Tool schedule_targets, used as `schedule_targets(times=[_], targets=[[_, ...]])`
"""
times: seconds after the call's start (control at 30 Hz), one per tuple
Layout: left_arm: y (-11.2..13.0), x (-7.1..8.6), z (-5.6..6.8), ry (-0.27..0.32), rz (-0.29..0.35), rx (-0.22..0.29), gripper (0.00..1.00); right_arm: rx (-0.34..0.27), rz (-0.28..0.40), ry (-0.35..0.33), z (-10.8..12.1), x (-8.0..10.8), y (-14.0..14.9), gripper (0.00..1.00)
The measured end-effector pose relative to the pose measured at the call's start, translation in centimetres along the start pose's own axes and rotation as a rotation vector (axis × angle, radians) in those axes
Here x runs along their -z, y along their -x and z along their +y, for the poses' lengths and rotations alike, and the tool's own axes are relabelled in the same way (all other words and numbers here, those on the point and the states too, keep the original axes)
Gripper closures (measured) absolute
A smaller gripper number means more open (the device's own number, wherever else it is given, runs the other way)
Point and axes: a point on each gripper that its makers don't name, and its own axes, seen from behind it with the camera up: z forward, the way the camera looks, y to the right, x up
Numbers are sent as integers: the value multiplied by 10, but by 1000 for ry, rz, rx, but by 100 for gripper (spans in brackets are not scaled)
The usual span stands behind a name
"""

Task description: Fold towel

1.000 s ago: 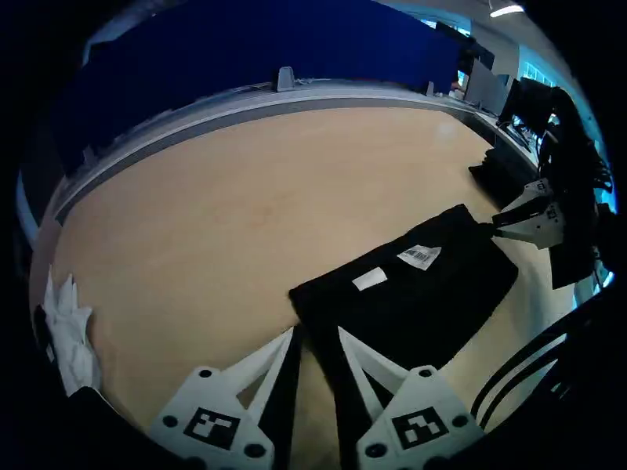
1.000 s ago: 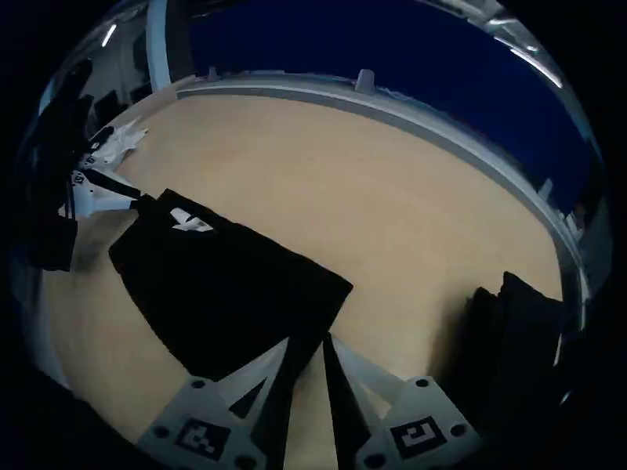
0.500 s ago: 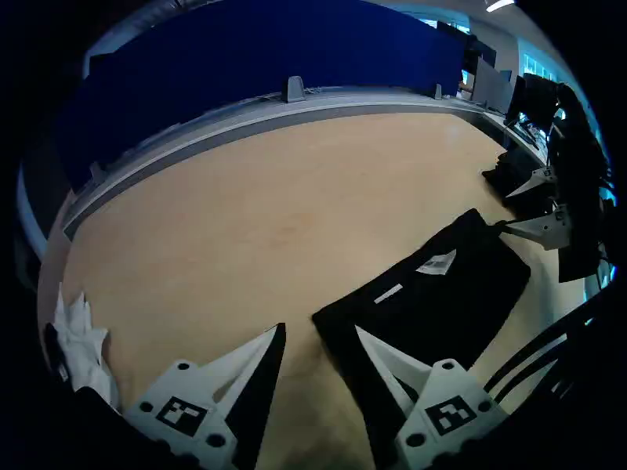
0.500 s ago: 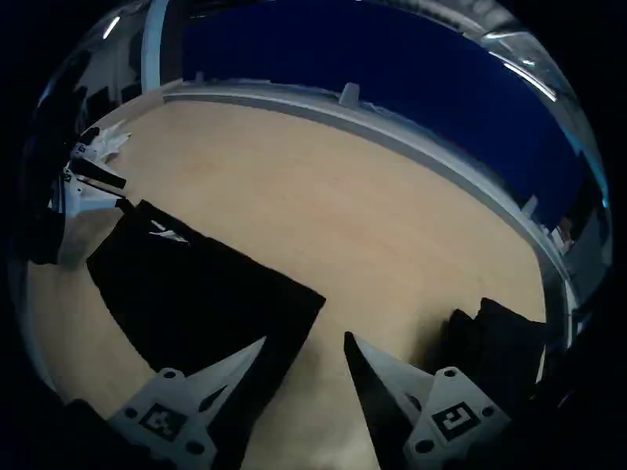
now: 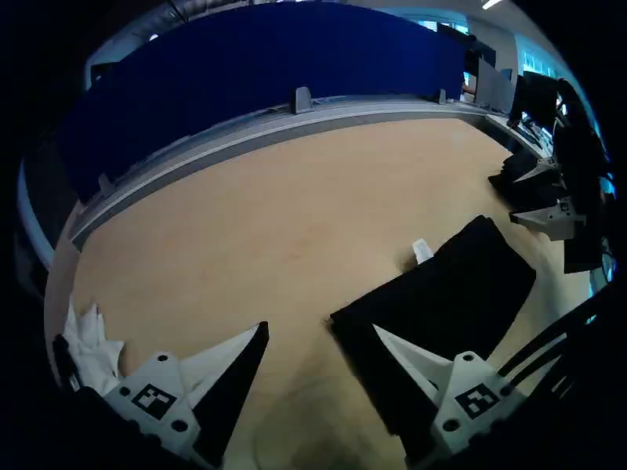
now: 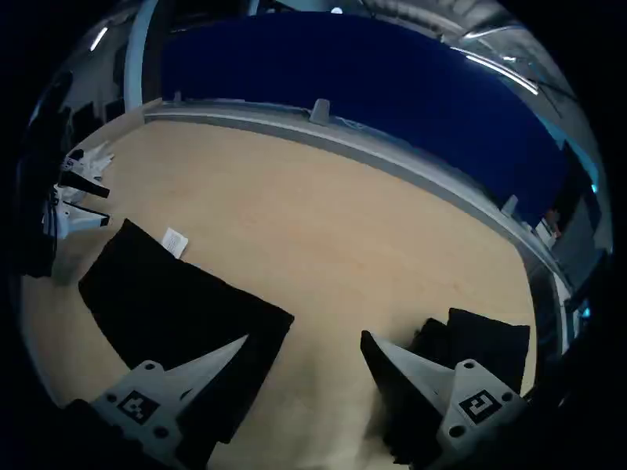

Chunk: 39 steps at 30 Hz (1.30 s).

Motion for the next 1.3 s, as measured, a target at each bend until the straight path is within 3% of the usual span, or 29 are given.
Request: schedule_targets(times=[0.37, 0.8, 1.07, 1.3], targets=[[10, 18, 3, 8, 2, 21, 12, 15, -5, -27, -12, 17, 8, 0], [41, 55, 8, -6, 3, 75, 12, 7, -6, -48, -32, 54, 33, 0], [48, 62, 8, -13, 3, 94, 12, 1, -8, -59, -34, 61, 39, 0], [57, 79, 5, -39, 12, 120, 12, 32, -8, -103, -41, 62, 42, 0]])
